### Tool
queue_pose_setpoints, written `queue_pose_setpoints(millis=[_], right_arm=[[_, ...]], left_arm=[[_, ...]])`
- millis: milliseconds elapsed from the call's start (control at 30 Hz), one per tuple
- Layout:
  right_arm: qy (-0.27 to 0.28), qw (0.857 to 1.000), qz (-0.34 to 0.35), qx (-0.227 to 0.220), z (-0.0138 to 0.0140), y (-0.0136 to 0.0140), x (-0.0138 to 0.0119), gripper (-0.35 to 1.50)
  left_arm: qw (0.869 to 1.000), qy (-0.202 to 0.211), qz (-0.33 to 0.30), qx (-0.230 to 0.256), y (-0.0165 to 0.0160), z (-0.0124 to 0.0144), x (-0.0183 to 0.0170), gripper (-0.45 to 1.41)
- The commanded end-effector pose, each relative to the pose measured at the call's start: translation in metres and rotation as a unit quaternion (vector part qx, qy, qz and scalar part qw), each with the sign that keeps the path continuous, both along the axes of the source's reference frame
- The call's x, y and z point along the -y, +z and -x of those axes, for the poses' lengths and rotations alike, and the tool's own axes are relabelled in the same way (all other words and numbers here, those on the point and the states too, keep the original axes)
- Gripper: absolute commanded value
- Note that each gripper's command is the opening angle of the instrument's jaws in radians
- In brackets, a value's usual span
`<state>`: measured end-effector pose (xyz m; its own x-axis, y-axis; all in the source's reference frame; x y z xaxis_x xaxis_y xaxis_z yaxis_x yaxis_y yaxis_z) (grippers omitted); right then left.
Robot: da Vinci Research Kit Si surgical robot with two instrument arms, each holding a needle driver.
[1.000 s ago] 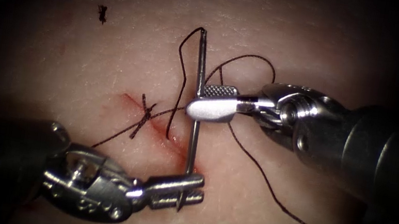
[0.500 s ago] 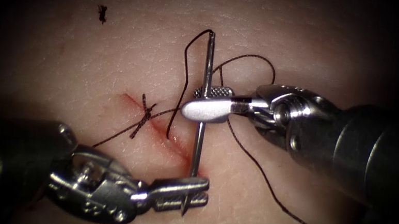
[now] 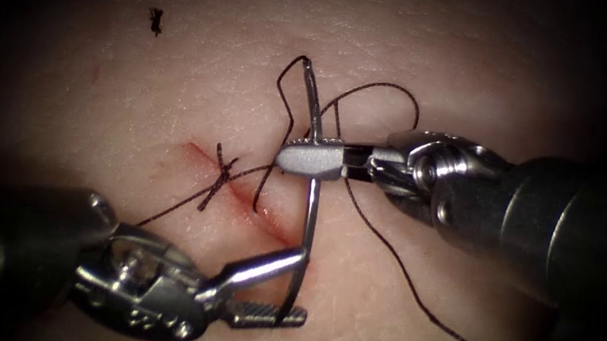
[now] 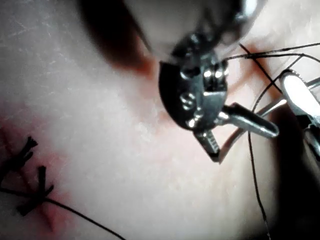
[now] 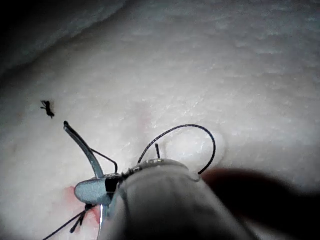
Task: Wound Closure
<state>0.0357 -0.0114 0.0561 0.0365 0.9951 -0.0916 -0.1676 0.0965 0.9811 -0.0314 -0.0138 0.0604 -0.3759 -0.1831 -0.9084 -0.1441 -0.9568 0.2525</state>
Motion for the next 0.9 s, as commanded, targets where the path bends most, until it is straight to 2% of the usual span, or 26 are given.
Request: queue_pose_setpoints(millis=[33,100,133,167,200,233,267,333,400,433,500,533,567,600,633,667,700,733,800,833,867,900], right_arm=[[0.007,1.000,0.008,-0.004,-0.0004,0.0008,0.0005,-0.35],[0.011,1.000,0.014,-0.004,-0.0003,0.0009,0.0004,-0.35],[0.022,0.999,0.045,-0.006,0.0000,0.0010,0.0003,-0.35],[0.028,0.998,0.051,-0.006,0.0001,0.0010,0.0003,-0.35],[0.028,0.998,0.051,-0.006,0.0001,0.0010,0.0003,-0.35],[0.040,0.998,0.058,-0.008,0.0001,0.0011,0.0002,-0.35],[0.041,0.997,0.064,-0.009,0.0002,0.0011,0.0002,-0.35],[0.050,0.996,0.073,-0.012,0.0002,0.0012,0.0002,-0.35],[0.058,0.994,0.092,-0.014,0.0002,0.0011,0.0003,-0.35],[0.062,0.991,0.119,-0.009,0.0001,0.0010,0.0005,-0.35],[0.066,0.989,0.132,-0.010,0.0001,0.0010,0.0006,-0.35],[0.068,0.987,0.147,-0.009,0.0001,0.0009,0.0007,-0.35],[0.074,0.980,0.182,-0.006,0.0000,0.0008,0.0009,-0.35],[0.078,0.977,0.200,-0.004,0.0000,0.0008,0.0009,-0.35],[0.078,0.977,0.200,-0.004,0.0000,0.0008,0.0009,-0.35],[0.080,0.971,0.226,0.005,0.0000,0.0008,0.0011,-0.35],[0.077,0.963,0.256,0.014,-0.0002,0.0009,0.0015,-0.35],[0.077,0.963,0.256,0.014,-0.0002,0.0009,0.0015,-0.35],[0.072,0.955,0.287,0.018,-0.0006,0.0012,0.0024,-0.35],[0.072,0.955,0.287,0.018,-0.0006,0.0012,0.0024,-0.35],[0.068,0.948,0.309,0.020,-0.0007,0.0015,0.0030,-0.35],[0.068,0.948,0.309,0.020,-0.0007,0.0015,0.0030,-0.35]], left_arm=[[1.000,0.008,-0.027,0.005,0.0004,-0.0001,0.0008,0.64],[0.999,0.015,-0.049,0.003,0.0002,-0.0006,0.0010,0.69],[0.996,0.039,-0.074,0.006,0.0001,-0.0016,0.0011,0.66],[0.996,0.047,-0.081,0.015,0.0000,-0.0021,0.0012,0.57],[0.996,0.047,-0.081,0.015,0.0000,-0.0021,0.0012,0.57],[0.992,0.060,-0.101,0.037,0.0001,-0.0032,0.0014,0.41],[0.991,0.063,-0.109,0.043,0.0001,-0.0036,0.0014,0.37],[0.988,0.065,-0.126,0.053,0.0005,-0.0044,0.0012,0.17],[0.985,0.059,-0.155,0.051,0.0014,-0.0051,0.0007,0.09],[0.979,0.063,-0.192,0.039,0.0025,-0.0054,0.0002,0.00],[0.976,0.069,-0.207,0.028,0.0031,-0.0056,-0.0001,-0.05],[0.970,0.074,-0.232,0.014,0.0040,-0.0057,-0.0005,-0.13],[0.963,0.080,-0.256,-0.006,0.0054,-0.0057,-0.0012,-0.30],[0.962,0.078,-0.262,-0.018,0.0063,-0.0057,-0.0017,-0.40],[0.962,0.078,-0.262,-0.018,0.0063,-0.0057,-0.0017,-0.40],[0.961,0.075,-0.264,-0.028,0.0069,-0.0057,-0.0020,-0.45],[0.960,0.064,-0.263,-0.068,0.0084,-0.0056,-0.0029,-0.45],[0.960,0.064,-0.263,-0.068,0.0084,-0.0056,-0.0029,-0.45],[0.953,0.063,-0.266,-0.131,0.0104,-0.0056,-0.0039,-0.45],[0.953,0.063,-0.266,-0.131,0.0104,-0.0056,-0.0039,-0.45],[0.946,0.067,-0.271,-0.165,0.0116,-0.0056,-0.0044,-0.45],[0.946,0.067,-0.271,-0.165,0.0116,-0.0056,-0.0044,-0.45]])
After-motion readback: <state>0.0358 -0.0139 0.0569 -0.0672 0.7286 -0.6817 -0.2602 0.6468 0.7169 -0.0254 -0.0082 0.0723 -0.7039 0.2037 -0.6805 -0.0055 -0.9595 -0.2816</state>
